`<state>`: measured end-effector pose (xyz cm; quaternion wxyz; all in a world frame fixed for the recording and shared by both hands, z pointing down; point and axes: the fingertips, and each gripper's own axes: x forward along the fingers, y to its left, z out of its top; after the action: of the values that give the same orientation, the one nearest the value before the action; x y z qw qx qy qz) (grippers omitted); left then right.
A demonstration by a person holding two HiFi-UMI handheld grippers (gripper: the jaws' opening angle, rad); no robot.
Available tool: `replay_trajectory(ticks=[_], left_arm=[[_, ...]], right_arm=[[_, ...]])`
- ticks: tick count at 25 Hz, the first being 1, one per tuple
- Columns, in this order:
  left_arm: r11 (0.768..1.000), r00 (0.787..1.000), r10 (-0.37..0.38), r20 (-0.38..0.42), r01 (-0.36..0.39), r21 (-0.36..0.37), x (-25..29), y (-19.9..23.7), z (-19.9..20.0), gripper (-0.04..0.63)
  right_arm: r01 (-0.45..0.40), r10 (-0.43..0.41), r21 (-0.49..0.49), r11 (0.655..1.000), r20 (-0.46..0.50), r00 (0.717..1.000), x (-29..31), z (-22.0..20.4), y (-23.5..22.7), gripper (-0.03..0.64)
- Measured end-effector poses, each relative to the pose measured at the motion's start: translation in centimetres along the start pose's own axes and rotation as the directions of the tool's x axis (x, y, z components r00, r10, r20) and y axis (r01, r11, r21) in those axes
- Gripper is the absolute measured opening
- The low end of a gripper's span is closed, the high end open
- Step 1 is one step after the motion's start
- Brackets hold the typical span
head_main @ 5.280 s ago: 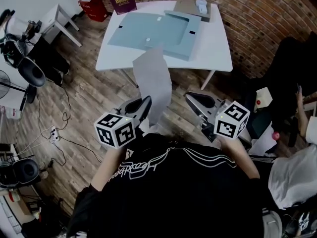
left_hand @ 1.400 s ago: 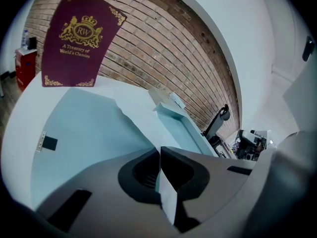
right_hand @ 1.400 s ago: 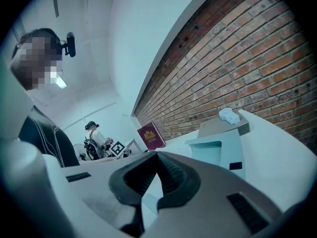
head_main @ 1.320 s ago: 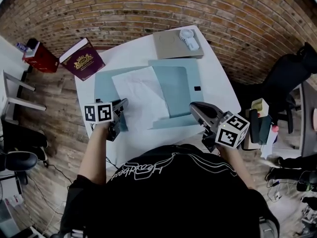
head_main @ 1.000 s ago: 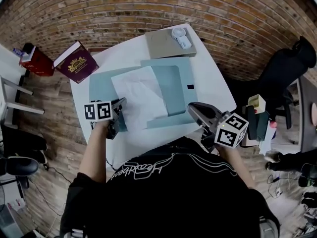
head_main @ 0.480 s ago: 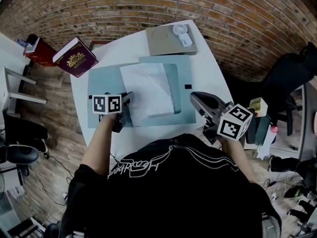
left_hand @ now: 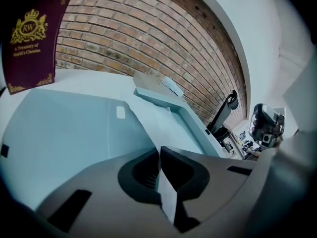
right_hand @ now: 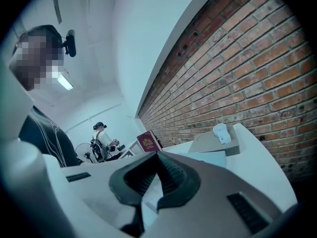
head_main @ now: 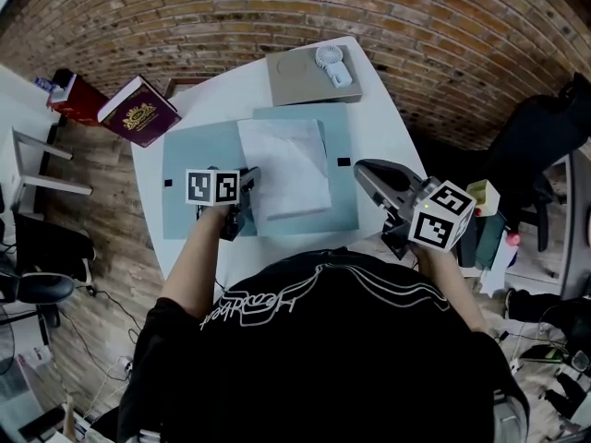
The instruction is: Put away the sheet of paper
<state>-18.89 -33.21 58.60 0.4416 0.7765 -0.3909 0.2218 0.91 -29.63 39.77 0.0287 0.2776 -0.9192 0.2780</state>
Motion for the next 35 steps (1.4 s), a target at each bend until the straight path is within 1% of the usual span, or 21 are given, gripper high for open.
replay_trajectory(ticks=[7,15,17,19,21,24,25,27,29,31,32,35], left_arm=[[1.000,0.999,-0.012,-0.038,0.011,-0.017,2.1,-0.5,-0.6,0.031],[1.000,0.997,0.011,-0.073,-0.011,-0.004,4.3,-1.1,-0.7,0.031],[1.000,0.996,0.026,-0.080,-0.025,0.008,4.7,-1.2,-0.7,0.031],[0.998,0.995,0.057,-0.081,-0.055,0.025,4.9,-0.9,-0.4,0.032],[0.996,0.994,0.086,-0.073,-0.084,0.041,4.9,-0.7,0.0,0.032],[0.994,0.993,0.104,-0.058,-0.101,0.049,5.0,-0.7,0.5,0.034],[0.994,0.993,0.107,-0.055,-0.105,0.041,5.0,-0.8,0.5,0.048],[0.993,0.992,0.115,-0.047,-0.114,0.016,4.9,-0.6,0.5,0.210],[0.991,0.991,0.136,-0.021,-0.135,0.018,4.5,-0.4,0.7,0.270],[0.986,0.987,0.161,0.018,-0.162,0.042,3.8,-0.3,1.2,0.319],[0.984,0.985,0.170,0.037,-0.172,0.050,3.4,-0.2,1.4,0.331],[0.982,0.980,0.180,0.089,-0.184,0.041,1.8,-0.1,1.9,0.343]], right_arm=[[-0.004,0.004,0.004,1.000,-0.006,1.000,0.0,-0.2,-0.2,0.002],[0.013,-0.013,0.038,0.999,-0.015,1.000,-0.8,-1.5,-1.3,0.002],[0.013,-0.012,0.041,0.999,-0.013,1.000,-0.9,-1.5,-1.5,0.003],[0.009,-0.009,0.041,0.999,-0.012,1.000,-1.0,-1.4,-1.7,0.002],[0.006,-0.005,0.040,0.999,-0.014,1.000,-1.0,-1.3,-1.7,0.003],[0.001,0.000,0.038,0.999,-0.019,1.000,-1.0,-1.2,-1.8,0.003],[-0.003,0.004,0.036,0.999,-0.020,1.000,-1.0,-1.1,-1.8,0.002],[-0.014,0.015,0.030,0.999,-0.019,1.000,-0.9,-0.7,-1.7,0.003],[-0.028,0.028,0.019,0.999,-0.018,0.999,-0.7,-0.3,-1.4,0.003],[-0.041,0.041,0.006,0.999,-0.018,0.999,-0.5,0.1,-1.1,0.003],[-0.049,0.049,0.000,0.999,-0.019,0.999,-0.4,0.3,-1.0,0.003],[-0.074,0.073,-0.019,0.997,-0.023,0.997,-0.1,0.6,-0.5,0.003]])
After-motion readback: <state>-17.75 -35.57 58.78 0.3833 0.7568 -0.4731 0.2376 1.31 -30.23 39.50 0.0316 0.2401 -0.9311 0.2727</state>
